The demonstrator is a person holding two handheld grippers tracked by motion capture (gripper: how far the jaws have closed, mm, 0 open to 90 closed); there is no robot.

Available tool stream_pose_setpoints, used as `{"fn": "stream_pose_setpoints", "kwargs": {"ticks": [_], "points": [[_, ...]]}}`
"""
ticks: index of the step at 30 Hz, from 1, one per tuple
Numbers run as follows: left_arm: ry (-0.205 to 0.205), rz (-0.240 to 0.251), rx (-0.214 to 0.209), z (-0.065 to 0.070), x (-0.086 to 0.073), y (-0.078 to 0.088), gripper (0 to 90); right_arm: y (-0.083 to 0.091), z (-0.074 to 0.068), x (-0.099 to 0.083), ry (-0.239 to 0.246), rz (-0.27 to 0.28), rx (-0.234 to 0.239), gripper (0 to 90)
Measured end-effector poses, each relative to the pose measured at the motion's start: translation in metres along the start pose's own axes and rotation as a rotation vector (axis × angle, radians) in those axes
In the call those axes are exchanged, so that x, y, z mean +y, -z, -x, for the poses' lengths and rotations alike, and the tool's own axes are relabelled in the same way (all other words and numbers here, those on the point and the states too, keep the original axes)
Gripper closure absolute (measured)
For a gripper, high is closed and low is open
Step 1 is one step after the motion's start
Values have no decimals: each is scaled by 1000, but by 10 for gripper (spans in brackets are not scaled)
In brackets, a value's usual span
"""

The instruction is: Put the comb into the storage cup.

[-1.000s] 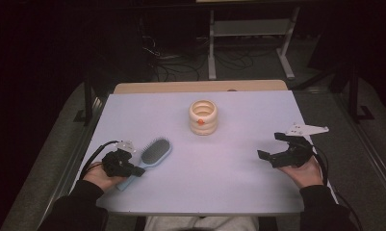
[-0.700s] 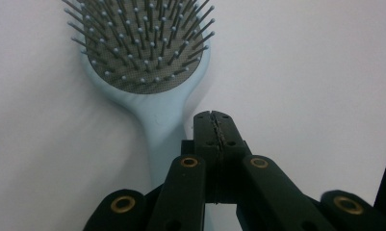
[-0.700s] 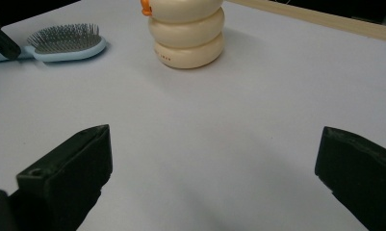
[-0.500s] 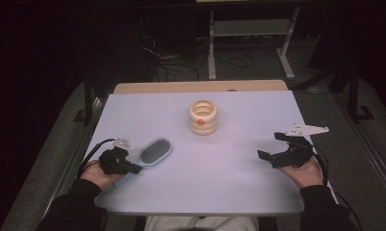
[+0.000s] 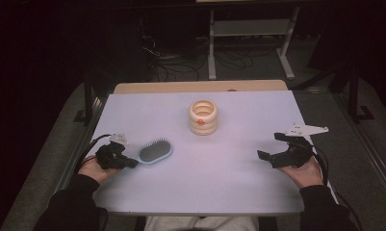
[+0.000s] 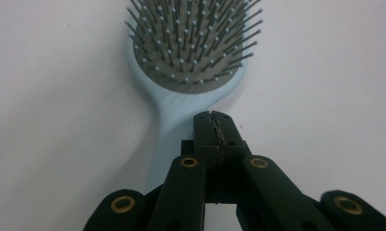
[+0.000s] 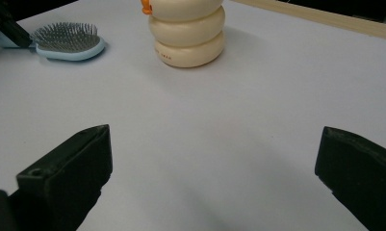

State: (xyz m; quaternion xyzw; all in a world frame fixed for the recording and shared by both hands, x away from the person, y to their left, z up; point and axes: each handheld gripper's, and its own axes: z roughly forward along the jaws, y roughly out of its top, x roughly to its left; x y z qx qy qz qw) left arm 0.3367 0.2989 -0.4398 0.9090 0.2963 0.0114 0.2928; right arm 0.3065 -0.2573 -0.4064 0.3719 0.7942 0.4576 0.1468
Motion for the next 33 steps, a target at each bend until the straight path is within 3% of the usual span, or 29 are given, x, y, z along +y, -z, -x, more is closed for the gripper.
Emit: {"fn": "stream_pose_setpoints", "kwargs": {"ticks": [8, 15, 25, 26, 28, 33], "points": [[12, 23, 9, -7, 0, 0, 900, 0, 0, 0, 1, -1, 1, 0], [7, 41, -16, -10, -1, 0, 900, -1, 0, 0, 1, -4, 3, 0], [-22, 75, -44, -10, 10, 11, 699, -1, 0, 0, 2, -5, 5, 0], [-46, 78, -65, -9, 14, 14, 660, -1, 0, 0, 1, -6, 5, 0], [-77, 77, -66, -7, 18, 18, 625, -1, 0, 0, 0, -6, 6, 0], [-102, 85, -84, -7, 26, 23, 501, -2, 0, 0, 0, -10, 9, 0]]}}
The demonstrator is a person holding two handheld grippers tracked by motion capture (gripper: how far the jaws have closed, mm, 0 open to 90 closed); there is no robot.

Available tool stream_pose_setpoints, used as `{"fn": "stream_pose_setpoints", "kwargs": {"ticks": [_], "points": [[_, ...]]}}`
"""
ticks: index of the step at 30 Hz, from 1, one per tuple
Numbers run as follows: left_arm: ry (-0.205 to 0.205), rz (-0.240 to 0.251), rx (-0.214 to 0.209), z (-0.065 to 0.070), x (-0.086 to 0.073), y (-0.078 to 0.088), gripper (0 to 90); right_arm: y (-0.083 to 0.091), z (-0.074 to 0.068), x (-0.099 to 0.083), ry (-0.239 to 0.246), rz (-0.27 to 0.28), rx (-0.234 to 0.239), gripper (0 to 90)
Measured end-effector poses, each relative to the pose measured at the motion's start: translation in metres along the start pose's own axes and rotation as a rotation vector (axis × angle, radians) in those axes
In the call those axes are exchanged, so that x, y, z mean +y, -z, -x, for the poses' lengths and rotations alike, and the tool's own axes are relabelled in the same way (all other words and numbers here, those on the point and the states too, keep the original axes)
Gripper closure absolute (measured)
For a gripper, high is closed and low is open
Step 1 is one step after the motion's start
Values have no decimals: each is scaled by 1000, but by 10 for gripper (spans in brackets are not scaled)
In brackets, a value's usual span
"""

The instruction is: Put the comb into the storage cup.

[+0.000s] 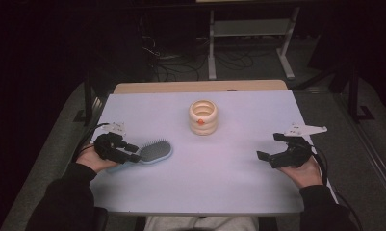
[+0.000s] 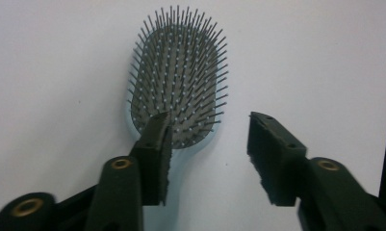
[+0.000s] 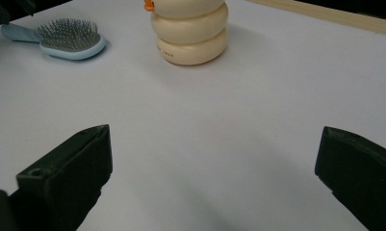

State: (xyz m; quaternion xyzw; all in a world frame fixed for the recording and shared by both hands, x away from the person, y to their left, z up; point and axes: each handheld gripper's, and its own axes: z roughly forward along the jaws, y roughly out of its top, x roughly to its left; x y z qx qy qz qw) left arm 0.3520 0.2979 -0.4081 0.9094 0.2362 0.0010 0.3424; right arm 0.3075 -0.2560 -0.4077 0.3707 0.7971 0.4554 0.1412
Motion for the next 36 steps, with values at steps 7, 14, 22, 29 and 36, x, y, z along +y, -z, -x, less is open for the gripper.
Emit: {"fn": "stream_pose_setpoints", "kwargs": {"ticks": [7, 14, 22, 29, 36], "points": [[-26, -18, -35, -2, 15, 5, 342, 0, 0, 0, 0, 1, 1, 0], [-76, -48, -24, 2, 28, 6, 224, 0, 0, 0, 0, 2, 2, 0], [-105, -52, -4, 1, 42, -2, 90, -1, 0, 0, 3, -3, 4, 0], [-108, -67, 28, -2, 46, -10, 0, -1, 0, 0, 2, -1, 5, 0], [-125, -91, 19, -9, 46, -22, 0, -1, 0, 0, 3, -4, 7, 0]]}}
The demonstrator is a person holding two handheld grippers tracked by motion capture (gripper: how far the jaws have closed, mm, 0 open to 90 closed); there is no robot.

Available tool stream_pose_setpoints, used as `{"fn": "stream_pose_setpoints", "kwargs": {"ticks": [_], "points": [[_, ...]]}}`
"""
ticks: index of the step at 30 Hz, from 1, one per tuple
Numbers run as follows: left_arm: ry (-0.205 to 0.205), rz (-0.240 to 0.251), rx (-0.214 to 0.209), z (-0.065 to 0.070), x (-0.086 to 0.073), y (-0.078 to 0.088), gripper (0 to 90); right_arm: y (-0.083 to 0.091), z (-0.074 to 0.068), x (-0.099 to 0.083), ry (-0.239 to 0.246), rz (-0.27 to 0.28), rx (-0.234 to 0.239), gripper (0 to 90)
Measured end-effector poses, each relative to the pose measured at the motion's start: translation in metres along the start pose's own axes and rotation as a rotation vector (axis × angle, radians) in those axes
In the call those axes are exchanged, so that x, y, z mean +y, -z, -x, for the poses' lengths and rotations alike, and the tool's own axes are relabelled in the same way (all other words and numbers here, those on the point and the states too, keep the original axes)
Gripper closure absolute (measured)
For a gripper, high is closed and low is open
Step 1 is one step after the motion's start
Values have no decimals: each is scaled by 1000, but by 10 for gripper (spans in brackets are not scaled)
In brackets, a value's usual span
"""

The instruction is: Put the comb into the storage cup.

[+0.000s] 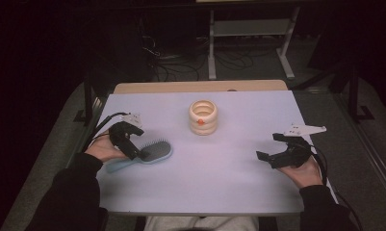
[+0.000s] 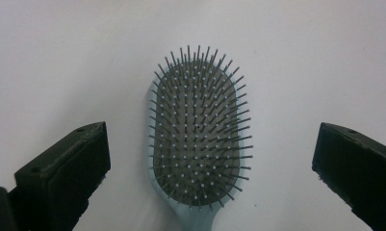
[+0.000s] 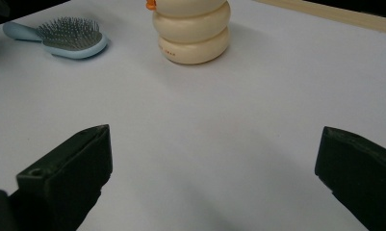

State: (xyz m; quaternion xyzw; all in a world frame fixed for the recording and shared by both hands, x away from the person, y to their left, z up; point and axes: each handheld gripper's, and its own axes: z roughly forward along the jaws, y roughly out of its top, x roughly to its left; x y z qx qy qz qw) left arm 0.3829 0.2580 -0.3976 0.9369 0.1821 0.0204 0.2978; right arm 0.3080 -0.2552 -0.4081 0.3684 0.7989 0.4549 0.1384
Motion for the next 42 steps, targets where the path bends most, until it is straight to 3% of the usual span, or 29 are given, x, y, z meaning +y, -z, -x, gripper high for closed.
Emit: {"fn": "stream_pose_setpoints", "kwargs": {"ticks": [12, 16, 21, 28, 42], "points": [[-18, -42, 2, -5, 1, -19, 0, 1, 0, 0, 1, 2, 3, 0], [-28, -67, 22, -4, 3, -29, 0, 0, 0, 0, 1, 0, 5, 0], [-41, -104, 13, -2, 3, -41, 0, 0, 0, 0, 3, -3, 7, 0], [-31, -86, 5, -3, 2, -50, 0, 0, -1, 0, 7, -1, 13, 0], [-29, -93, -5, -2, 1, -61, 3, 2, 0, 1, 9, 7, 14, 0]]}}
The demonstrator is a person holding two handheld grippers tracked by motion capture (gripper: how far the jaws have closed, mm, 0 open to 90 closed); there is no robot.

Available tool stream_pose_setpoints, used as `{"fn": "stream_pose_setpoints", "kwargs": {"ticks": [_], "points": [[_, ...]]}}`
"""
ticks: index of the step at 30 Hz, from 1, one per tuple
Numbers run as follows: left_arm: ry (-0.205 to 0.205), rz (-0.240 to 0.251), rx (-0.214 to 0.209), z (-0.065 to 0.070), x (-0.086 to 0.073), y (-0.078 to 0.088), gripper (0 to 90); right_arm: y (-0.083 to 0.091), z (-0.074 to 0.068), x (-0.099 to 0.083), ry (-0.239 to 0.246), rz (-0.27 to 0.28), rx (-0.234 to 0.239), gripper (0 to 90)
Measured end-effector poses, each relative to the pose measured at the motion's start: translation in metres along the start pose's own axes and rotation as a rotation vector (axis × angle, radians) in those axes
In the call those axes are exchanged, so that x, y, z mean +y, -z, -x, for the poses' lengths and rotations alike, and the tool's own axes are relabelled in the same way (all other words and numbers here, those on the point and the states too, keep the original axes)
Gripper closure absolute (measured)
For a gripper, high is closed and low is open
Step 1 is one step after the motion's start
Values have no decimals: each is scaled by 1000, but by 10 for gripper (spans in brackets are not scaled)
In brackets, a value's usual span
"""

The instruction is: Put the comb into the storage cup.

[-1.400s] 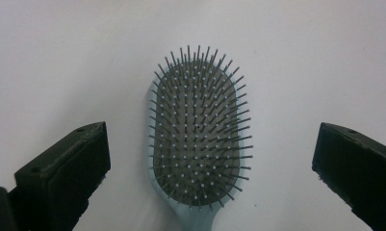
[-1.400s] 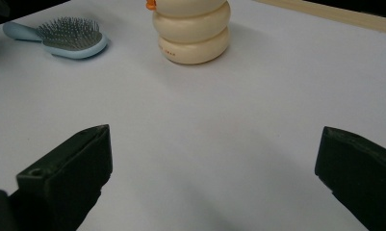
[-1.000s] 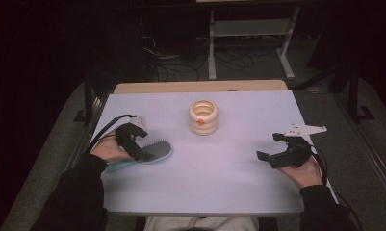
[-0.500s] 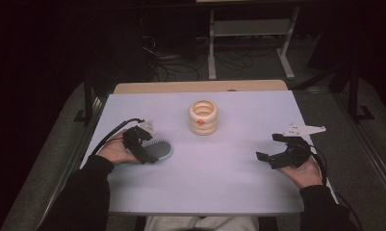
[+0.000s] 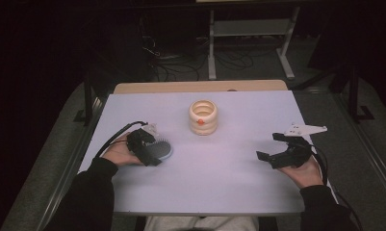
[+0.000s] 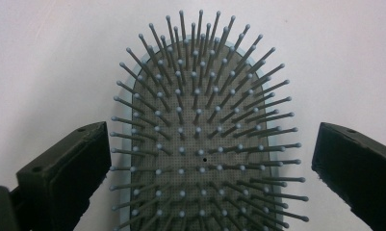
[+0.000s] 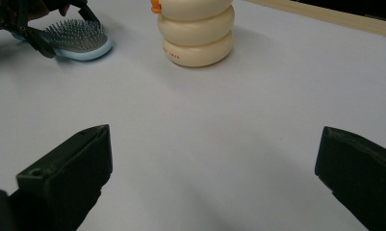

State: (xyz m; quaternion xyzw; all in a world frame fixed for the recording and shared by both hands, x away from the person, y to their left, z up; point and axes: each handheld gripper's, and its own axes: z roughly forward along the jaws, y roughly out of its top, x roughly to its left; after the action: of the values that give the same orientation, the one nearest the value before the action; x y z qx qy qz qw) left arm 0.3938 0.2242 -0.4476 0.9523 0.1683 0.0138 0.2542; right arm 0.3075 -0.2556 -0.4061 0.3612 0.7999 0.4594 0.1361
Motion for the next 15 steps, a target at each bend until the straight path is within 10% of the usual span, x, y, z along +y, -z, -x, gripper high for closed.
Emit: {"fn": "stream_pose_setpoints", "kwargs": {"ticks": [15], "points": [[-20, -12, 36, 2, 0, -2, 80, 0, 0, 0, 2, 3, 1, 0]]}}
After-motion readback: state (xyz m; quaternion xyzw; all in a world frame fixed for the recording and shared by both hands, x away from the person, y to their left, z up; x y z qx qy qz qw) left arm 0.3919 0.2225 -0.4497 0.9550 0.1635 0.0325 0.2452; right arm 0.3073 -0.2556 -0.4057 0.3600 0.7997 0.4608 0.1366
